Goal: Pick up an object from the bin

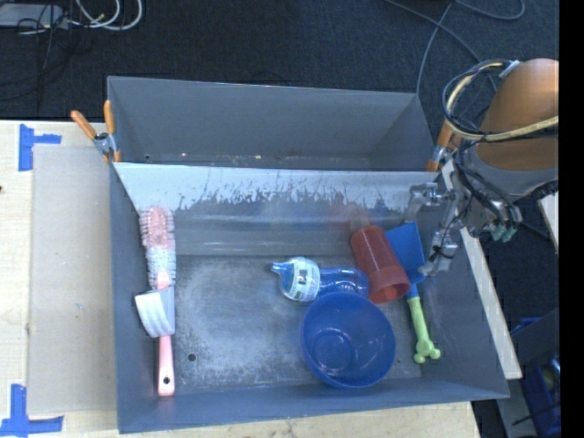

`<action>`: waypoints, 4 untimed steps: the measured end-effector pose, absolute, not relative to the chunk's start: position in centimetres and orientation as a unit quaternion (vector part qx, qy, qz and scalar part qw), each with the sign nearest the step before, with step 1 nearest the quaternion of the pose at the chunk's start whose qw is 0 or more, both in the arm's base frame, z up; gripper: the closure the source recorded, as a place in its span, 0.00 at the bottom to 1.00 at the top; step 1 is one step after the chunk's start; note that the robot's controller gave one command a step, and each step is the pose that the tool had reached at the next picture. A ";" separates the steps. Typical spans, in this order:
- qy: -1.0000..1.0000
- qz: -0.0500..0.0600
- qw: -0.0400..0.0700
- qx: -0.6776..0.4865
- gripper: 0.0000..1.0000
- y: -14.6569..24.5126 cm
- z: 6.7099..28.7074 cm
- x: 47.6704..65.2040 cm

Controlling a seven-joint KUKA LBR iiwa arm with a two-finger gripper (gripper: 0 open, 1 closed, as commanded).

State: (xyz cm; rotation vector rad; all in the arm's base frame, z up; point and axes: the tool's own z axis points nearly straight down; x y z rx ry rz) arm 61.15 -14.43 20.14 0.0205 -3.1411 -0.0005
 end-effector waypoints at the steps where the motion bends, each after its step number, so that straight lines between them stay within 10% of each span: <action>1: -1.000 0.000 0.000 0.007 0.00 -14.4 20.1 61.2; 3: -1.000 -0.001 0.003 0.007 0.00 -13.3 20.9 58.5; 4: -0.993 -0.001 -0.003 0.117 0.00 -12.3 22.5 61.1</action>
Offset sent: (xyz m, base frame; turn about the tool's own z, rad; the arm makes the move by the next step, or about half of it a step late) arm -0.0459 0.0115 -0.0025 0.0537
